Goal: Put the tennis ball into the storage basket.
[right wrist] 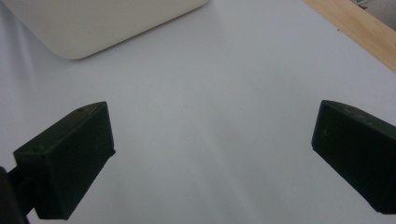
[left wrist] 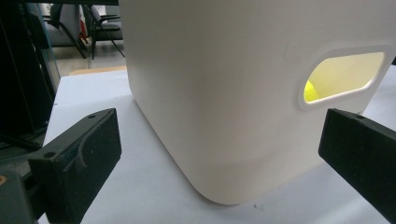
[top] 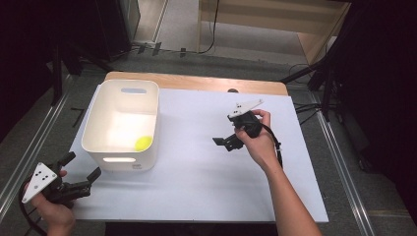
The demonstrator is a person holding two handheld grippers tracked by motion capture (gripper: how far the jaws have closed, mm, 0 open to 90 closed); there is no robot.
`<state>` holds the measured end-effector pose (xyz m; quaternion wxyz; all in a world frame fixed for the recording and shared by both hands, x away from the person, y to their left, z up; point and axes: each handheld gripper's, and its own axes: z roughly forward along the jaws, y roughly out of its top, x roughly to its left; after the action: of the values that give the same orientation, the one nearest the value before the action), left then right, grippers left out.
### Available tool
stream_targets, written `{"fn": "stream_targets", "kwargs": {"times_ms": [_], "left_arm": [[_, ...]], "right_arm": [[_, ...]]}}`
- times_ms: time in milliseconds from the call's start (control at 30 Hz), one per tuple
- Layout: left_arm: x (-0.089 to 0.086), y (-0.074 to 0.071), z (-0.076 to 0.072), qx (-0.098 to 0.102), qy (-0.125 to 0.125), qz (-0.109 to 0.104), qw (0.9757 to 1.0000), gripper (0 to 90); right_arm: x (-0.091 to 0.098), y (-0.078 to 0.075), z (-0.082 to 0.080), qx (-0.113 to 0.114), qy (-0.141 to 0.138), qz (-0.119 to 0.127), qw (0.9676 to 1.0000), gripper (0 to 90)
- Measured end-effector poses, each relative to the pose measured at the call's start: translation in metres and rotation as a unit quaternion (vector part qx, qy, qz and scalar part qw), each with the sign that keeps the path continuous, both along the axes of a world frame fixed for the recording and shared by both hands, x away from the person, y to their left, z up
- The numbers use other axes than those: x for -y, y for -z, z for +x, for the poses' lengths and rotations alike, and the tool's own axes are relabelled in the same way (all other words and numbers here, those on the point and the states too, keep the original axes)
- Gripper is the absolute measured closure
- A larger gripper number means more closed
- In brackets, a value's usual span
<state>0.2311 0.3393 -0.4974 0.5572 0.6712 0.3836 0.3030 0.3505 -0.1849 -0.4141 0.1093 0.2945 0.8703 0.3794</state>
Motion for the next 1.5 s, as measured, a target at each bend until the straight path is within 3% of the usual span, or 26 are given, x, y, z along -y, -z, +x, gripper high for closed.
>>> {"fn": "stream_targets", "kwargs": {"times_ms": [900,1500], "left_arm": [[0.0,0.0,0.0,0.0,-0.001,0.002,1.0,0.0],[0.0,0.0,0.0,0.0,-0.003,0.003,1.0,0.0]], "right_arm": [[0.061,0.037,-0.032,0.012,0.054,0.037,0.9978,0.0],[0.105,0.062,-0.06,0.029,0.105,0.075,0.9912,0.0]]}}
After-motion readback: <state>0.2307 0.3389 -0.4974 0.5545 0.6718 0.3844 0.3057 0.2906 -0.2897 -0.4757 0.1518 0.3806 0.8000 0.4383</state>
